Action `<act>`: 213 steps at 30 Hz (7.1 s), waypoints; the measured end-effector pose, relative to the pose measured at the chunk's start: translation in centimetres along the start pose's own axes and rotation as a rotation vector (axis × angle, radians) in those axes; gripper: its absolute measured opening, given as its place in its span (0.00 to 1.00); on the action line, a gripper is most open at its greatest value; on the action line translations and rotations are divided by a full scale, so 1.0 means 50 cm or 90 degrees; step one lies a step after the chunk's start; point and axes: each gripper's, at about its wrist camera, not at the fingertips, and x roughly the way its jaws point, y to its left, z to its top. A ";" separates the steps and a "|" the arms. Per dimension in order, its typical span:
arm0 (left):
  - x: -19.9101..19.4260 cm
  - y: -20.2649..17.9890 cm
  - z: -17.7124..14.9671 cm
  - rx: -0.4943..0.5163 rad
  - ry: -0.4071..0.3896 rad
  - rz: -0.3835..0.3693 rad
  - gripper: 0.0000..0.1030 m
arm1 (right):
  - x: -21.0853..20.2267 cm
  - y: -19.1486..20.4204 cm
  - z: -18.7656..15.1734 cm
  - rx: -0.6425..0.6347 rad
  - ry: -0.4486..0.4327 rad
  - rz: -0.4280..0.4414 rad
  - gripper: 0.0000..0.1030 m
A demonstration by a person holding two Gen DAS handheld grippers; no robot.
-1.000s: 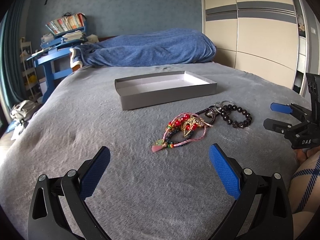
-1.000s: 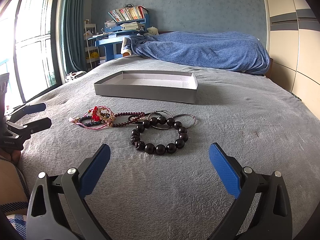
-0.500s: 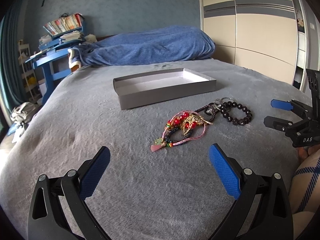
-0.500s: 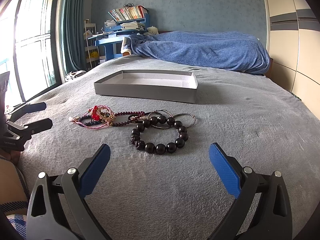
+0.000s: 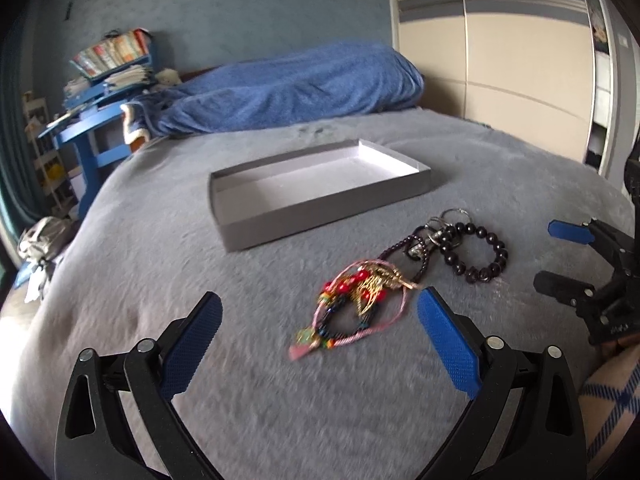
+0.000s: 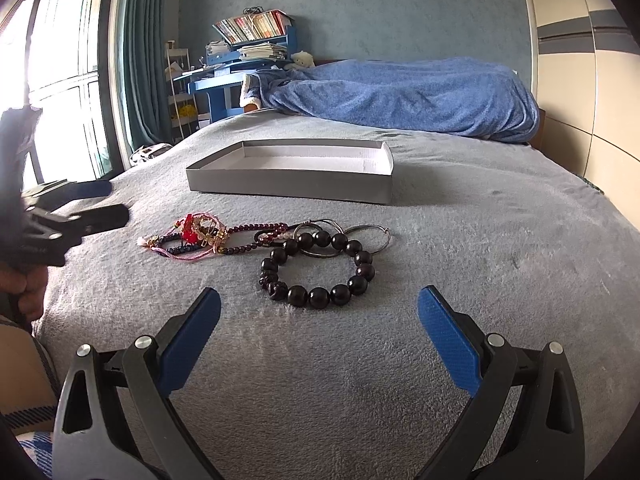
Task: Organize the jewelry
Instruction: 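Lower the left gripper onto the red beaded tassel bracelet and close, then grasp the black bead bracelet with the right gripper while the left lifts the red bracelet, then carry both held bracelets over the white box tray, then open both grippers to drop the bracelets into the tray, then withdraw both grippers from the tray back to the jewelry pile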
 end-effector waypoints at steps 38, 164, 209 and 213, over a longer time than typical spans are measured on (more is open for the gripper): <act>0.018 0.002 0.015 -0.028 0.037 -0.064 0.01 | 0.129 -0.061 0.068 0.089 0.147 -0.028 0.70; 0.222 0.094 0.313 -0.032 0.006 -0.068 0.08 | 0.351 -0.046 0.387 0.109 0.106 0.100 0.14; 0.069 0.065 0.004 -0.087 0.036 -0.056 0.74 | 0.156 -0.119 0.101 0.170 0.115 -0.005 0.55; 0.060 0.057 -0.003 -0.094 0.035 -0.064 0.74 | 0.143 -0.117 0.080 0.188 0.114 -0.017 0.55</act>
